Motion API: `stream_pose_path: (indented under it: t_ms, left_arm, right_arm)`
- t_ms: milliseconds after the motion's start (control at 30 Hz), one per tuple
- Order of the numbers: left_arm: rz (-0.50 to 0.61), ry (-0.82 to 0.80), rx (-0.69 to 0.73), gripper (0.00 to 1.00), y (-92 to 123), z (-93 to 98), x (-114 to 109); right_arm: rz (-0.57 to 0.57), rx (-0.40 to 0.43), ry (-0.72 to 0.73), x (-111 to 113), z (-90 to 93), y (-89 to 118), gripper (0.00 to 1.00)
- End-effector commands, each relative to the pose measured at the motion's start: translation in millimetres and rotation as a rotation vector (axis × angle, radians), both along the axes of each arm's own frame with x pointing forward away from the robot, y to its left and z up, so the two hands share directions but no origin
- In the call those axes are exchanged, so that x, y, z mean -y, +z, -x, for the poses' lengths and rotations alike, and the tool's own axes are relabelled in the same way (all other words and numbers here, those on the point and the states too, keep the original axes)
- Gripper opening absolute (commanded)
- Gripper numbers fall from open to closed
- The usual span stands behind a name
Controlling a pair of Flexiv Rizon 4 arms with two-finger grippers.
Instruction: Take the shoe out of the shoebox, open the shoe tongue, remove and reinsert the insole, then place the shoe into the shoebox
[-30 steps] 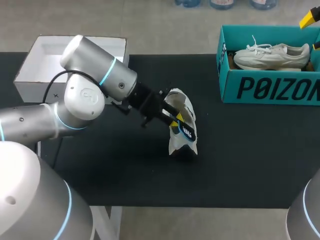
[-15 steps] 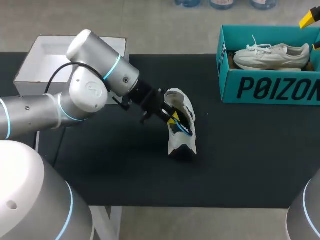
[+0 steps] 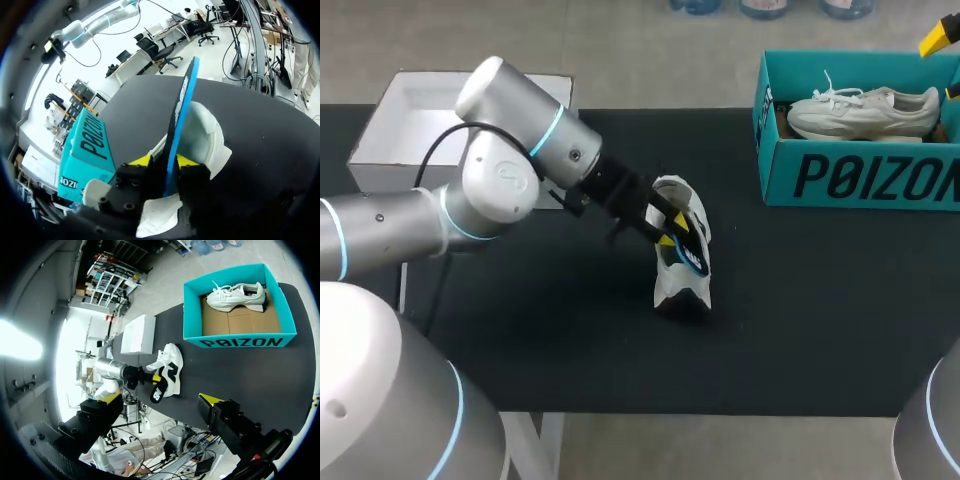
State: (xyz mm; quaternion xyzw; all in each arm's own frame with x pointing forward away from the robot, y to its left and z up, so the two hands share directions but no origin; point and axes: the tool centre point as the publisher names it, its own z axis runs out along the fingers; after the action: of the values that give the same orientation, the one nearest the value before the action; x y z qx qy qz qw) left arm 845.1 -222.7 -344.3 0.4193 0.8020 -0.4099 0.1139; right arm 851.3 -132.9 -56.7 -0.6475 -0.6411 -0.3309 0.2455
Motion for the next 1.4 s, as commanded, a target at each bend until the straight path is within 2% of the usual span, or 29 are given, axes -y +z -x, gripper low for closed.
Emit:
stream_pose_path:
  t_ms: [33, 167, 300, 667, 767, 833, 867, 900, 933, 1000, 1167, 1233, 1367, 1400]
  left_arm:
    - [0.024, -0.003, 0.021, 0.00, 13, 17.9, -6]
    - [0.035, -0.030, 0.016, 0.00, 17, 29.3, 0]
    - [0.006, -0.045, 0.008, 0.00, 9, 32.6, 2]
    - [-0.088, 0.008, 0.091, 0.00, -25, 0.2, -6]
    - [-0.100, 0.035, 0.107, 0.00, -28, -6.1, -9]
    - [-0.070, 0.039, 0.096, 0.00, -21, -2.7, -9]
    - [-0.059, 0.036, 0.101, 0.44, -16, 0.8, -9]
    - [-0.046, 0.032, 0.099, 0.78, -11, 4.3, -9]
    - [-0.036, 0.030, 0.103, 0.84, -7, 7.3, -10]
    - [-0.019, 0.021, 0.113, 0.86, 1, 13.0, -10]
    - [0.001, 0.005, 0.119, 0.75, 12, 23.6, -8]
    - [0.009, -0.002, 0.120, 0.51, 13, 27.9, -7]
    - [0.014, -0.012, 0.115, 0.35, 12, 34.1, -3]
    - [0.013, -0.015, 0.111, 0.11, 11, 34.3, -3]
  right_arm:
    - [0.003, -0.004, 0.002, 0, -2.1, 0, 1.00]
    - [0.003, -0.004, 0.002, 0, -2.1, 0, 1.00]
    - [0.003, -0.004, 0.002, 0, -2.1, 0, 1.00]
    - [0.003, -0.004, 0.002, 0, -2.1, 0, 1.00]
    - [0.003, -0.004, 0.002, 0, -2.1, 0, 1.00]
    - [0.003, -0.004, 0.002, 0, -2.1, 0, 1.00]
    - [0.003, -0.004, 0.002, 0, -2.1, 0, 1.00]
    - [0.003, -0.004, 0.002, 0, -2.1, 0, 1.00]
    - [0.003, -0.004, 0.002, 0, -2.1, 0, 1.00]
    - [0.003, -0.004, 0.002, 0, -2.1, 0, 1.00]
    - [0.003, -0.004, 0.002, 0, -2.1, 0, 1.00]
    - [0.003, -0.004, 0.002, 0, -2.1, 0, 1.00]
    - [0.003, -0.004, 0.002, 0, -2.1, 0, 1.00]
    - [0.003, -0.004, 0.002, 0, -2.1, 0, 1.00]
